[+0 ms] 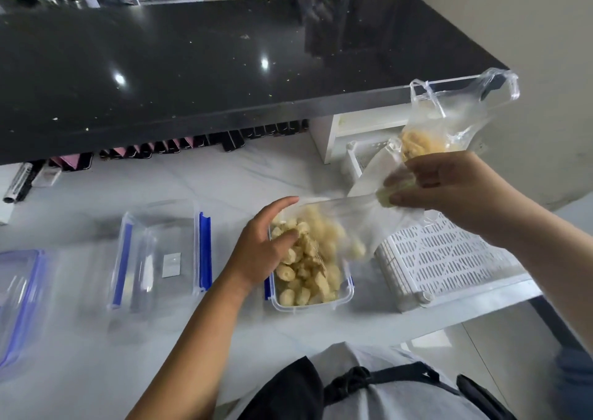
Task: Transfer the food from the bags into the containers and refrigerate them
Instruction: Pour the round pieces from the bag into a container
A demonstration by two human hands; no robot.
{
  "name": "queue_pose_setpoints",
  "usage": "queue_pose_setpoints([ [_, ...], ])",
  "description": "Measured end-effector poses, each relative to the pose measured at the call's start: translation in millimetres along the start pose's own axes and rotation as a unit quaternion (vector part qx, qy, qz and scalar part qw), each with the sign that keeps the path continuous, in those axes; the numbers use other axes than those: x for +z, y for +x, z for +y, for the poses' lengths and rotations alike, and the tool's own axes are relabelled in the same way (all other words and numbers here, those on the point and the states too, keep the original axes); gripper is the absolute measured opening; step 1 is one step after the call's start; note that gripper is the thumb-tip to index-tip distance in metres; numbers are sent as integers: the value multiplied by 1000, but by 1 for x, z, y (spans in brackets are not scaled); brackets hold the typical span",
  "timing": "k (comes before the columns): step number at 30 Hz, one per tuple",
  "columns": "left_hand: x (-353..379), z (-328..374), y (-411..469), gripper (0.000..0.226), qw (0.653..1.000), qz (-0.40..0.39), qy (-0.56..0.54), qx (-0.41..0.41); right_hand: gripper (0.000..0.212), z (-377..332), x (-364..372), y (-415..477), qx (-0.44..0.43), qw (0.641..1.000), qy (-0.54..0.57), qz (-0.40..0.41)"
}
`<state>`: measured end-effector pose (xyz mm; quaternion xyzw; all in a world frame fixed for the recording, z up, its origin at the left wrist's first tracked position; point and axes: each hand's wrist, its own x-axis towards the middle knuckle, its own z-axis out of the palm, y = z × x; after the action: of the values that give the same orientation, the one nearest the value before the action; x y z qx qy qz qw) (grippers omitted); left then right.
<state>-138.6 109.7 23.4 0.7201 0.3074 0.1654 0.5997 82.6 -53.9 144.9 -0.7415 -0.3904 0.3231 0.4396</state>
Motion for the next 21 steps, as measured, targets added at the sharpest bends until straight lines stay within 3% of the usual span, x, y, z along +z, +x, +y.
queue_pose_setpoints([
  [6,-2,36,12,44,997,-43,-25,53,20,-3,14,0,-55,989,-138,18],
  [15,-6,88,43,57,976,-180,-80,90,20,-28,26,-3,-105,986,-128,-10],
  [21,-6,93,46,37,975,-157,-117,104,23,-34,31,-6,-121,976,-180,-26],
])
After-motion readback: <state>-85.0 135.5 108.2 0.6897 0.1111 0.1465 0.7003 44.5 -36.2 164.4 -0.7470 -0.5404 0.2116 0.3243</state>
